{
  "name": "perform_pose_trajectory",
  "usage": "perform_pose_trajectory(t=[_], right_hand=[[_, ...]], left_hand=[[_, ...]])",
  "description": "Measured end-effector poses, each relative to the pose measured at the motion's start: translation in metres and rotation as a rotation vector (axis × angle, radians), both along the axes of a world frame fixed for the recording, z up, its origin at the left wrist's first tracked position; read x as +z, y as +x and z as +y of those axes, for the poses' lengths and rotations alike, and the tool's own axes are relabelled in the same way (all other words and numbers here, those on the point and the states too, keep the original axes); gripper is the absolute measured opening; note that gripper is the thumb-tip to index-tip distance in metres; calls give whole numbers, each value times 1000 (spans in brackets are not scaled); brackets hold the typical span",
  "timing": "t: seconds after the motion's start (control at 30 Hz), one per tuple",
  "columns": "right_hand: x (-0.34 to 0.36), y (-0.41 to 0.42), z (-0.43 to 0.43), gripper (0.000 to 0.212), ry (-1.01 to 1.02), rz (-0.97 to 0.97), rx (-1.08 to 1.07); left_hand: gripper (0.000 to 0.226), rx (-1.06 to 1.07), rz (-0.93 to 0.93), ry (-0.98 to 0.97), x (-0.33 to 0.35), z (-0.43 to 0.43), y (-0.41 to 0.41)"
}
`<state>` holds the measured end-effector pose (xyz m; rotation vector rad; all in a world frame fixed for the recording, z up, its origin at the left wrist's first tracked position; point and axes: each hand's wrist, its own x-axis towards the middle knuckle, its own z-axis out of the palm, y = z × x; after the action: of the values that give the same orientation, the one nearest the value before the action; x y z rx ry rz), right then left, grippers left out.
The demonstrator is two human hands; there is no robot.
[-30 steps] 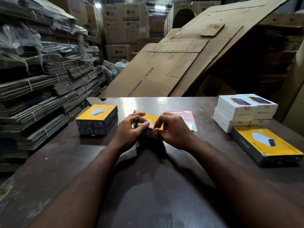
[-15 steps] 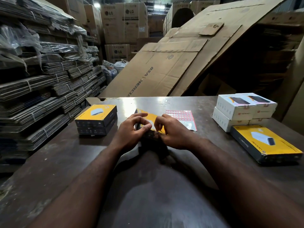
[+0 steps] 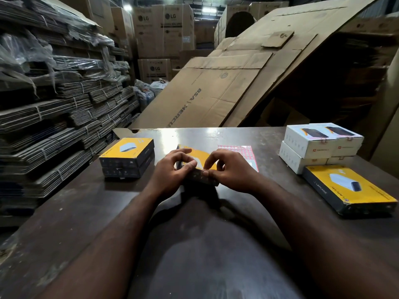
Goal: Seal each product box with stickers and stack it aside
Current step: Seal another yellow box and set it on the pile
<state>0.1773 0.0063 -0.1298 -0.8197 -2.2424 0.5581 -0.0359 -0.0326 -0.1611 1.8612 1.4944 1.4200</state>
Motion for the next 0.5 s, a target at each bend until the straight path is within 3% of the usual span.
perform_pose_trajectory(t=[0.23,0.37,0.5], right_hand=[[-2,-2,6,15,-133,135,-25],[-2,-2,7,14,-306,290,22],[-7,-2,9,10,-153,158,-55]], left_hand=[[32,35,-56,0,1,0,2],[32,36,-107,-11,2,1,1],[33,48,-112,-12,1,1,2]])
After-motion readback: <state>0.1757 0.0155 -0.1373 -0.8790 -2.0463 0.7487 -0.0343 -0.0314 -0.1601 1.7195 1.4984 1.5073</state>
